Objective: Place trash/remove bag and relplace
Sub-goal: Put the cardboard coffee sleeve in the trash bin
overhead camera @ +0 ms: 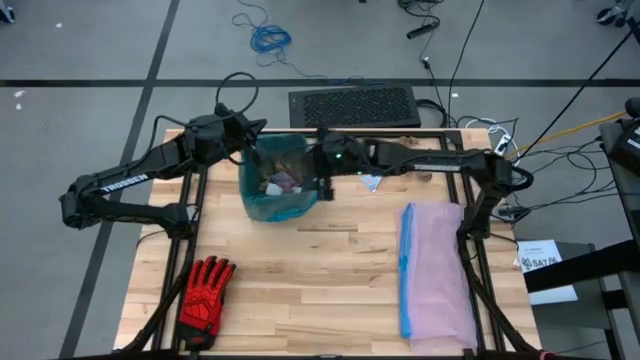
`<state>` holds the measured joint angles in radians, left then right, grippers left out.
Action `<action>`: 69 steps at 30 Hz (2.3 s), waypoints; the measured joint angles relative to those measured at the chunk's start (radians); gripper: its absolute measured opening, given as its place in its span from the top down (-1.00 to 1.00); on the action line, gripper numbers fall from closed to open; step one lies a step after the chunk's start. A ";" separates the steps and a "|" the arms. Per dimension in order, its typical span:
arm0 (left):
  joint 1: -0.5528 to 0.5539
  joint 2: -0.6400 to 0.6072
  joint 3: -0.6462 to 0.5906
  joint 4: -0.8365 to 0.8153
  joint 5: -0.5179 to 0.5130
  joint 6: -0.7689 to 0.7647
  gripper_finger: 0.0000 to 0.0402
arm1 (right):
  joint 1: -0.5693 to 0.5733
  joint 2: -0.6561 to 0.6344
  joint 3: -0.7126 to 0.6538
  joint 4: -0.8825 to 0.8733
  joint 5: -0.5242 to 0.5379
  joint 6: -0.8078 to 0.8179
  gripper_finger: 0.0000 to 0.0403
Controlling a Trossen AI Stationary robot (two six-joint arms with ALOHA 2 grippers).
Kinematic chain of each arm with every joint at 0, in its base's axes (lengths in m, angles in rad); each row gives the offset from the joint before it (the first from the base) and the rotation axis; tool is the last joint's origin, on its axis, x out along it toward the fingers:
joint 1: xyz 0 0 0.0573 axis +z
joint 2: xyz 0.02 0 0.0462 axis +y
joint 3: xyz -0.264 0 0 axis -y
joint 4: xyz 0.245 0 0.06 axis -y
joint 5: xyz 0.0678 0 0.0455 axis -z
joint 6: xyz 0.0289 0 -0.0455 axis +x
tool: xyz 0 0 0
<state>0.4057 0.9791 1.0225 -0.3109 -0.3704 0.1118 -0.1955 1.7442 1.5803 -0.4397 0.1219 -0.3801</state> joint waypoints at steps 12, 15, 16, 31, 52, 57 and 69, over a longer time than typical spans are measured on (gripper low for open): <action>0.000 0.000 0.000 -0.011 0.001 0.000 1.00 | -0.197 -0.117 -0.182 -0.081 -0.173 0.118 0.04; 0.000 0.000 0.000 -0.012 0.000 0.000 1.00 | -0.197 -0.139 -0.181 -0.041 -0.176 0.103 0.02; 0.000 0.000 0.000 -0.011 0.000 0.000 1.00 | -0.197 -0.147 -0.181 -0.035 -0.176 0.098 0.02; -0.004 0.000 0.000 -0.038 0.000 -0.001 1.00 | -0.476 -0.273 -0.223 -0.114 -0.170 0.227 0.00; -0.031 0.000 0.000 -0.043 0.012 -0.040 1.00 | -0.750 0.061 -0.587 0.408 -0.446 0.639 0.00; -0.040 0.000 0.000 -0.052 0.012 -0.046 1.00 | -0.749 0.120 -0.585 0.442 -0.466 0.703 0.00; -0.040 0.000 0.000 -0.073 0.012 -0.048 1.00 | -0.704 0.144 -0.577 0.565 -0.471 0.735 0.58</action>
<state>0.3660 0.9794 1.0225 -0.3843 -0.3584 0.0639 -0.8998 1.8881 1.0037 0.1254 -0.3492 0.3552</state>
